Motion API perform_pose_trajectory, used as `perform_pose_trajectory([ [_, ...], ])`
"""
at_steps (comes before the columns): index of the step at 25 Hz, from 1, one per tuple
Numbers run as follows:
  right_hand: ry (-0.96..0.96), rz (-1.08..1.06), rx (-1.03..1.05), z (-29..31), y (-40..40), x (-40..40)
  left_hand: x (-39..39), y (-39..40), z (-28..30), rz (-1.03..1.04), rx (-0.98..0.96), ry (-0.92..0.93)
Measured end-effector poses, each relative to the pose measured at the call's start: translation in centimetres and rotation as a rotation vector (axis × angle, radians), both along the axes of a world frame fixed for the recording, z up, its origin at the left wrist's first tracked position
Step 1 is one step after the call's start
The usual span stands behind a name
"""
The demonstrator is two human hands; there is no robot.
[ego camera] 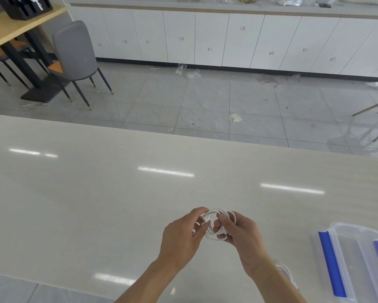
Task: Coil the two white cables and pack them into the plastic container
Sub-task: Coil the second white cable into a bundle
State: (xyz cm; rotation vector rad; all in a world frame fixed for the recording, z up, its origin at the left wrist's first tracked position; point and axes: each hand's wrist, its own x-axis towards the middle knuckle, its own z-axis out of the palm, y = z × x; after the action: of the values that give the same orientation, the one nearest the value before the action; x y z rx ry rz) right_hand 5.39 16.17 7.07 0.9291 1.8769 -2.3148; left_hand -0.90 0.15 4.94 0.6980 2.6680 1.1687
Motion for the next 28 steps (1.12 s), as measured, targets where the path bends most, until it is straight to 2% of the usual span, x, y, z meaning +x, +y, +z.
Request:
perform_pose_trajectory([
  [3,-0.020,0.062,-0.094,0.2,0.2,0.2,0.4,-0.3,-0.1,0.000,0.084,0.074],
  [5,-0.035,0.062,-0.152,0.3,0.2,0.4,0.6,-0.5,0.0,-0.016,0.182,0.023],
  [9,-0.038,-0.010,-0.272,0.4,0.7,0.4,0.6,-0.9,0.3,0.138,0.502,-0.322],
  [12,-0.028,0.016,-0.226,0.4,0.6,0.5,0.3,-1.3,0.2,0.165,0.580,-0.543],
  [16,-0.043,0.069,-0.098,0.5,0.1,0.7,-0.8,-2.3,0.0,-0.048,0.569,-0.827],
  [20,-0.045,0.095,-0.180,0.9,0.3,0.8,-1.6,-2.0,0.4,-0.098,0.575,-1.006],
  [25,-0.063,0.200,-0.200,0.8,1.0,1.5,-2.5,-1.0,1.1,-0.242,0.280,-0.914],
  [28,-0.091,0.223,-0.214,0.6,1.3,2.2,-2.8,-0.2,1.6,-0.275,0.192,-0.883],
])
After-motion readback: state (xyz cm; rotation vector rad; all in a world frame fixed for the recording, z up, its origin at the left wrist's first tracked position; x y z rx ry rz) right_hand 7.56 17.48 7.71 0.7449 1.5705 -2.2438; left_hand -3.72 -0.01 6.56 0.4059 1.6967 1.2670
